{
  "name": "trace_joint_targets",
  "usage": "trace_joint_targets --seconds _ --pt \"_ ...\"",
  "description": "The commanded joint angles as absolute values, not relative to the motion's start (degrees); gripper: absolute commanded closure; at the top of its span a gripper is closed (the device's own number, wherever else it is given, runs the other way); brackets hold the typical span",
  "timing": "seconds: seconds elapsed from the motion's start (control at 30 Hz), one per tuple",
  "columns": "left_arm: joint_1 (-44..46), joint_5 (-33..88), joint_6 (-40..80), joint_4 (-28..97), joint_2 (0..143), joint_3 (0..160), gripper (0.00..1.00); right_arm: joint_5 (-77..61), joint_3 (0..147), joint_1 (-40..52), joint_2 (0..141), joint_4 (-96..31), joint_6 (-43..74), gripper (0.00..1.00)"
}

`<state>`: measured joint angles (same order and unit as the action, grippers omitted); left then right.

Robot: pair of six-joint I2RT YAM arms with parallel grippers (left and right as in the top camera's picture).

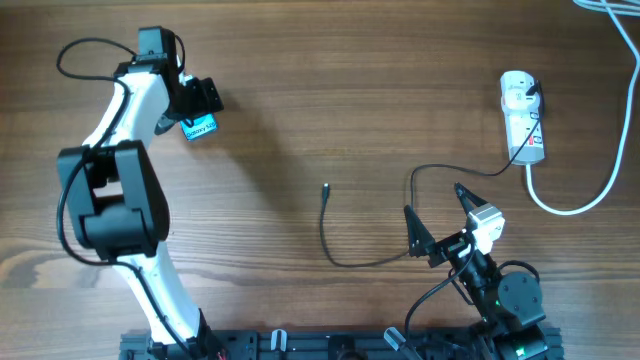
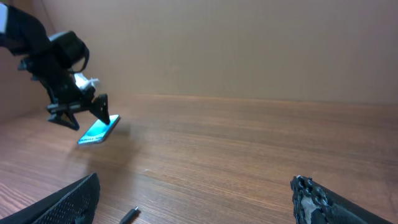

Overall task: Plug charger to phone and switch on socket
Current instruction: 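Move the left gripper over the Galaxy S25 phone and lower, then close the left gripper on the phone's short edge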

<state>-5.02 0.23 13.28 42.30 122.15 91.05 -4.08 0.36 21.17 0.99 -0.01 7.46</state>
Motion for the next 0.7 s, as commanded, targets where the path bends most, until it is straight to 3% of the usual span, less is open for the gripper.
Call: trace_joint_targets --seconds 0.0,0.53,0.67 --pt "-5.54 -1.21 15.73 41.10 123.68 92.01 0.00 -4.73 0.30 20.97 0.21 0.14 8.08 0.00" --pt "-6.22 -1.10 20.01 39.48 127.13 92.01 0.01 -4.73 0.30 20.97 0.21 0.14 8.05 0.00" --pt "-6.81 -1.15 19.99 41.30 128.03 92.01 0.07 -4.73 0.30 20.97 0.21 0.14 8.05 0.00"
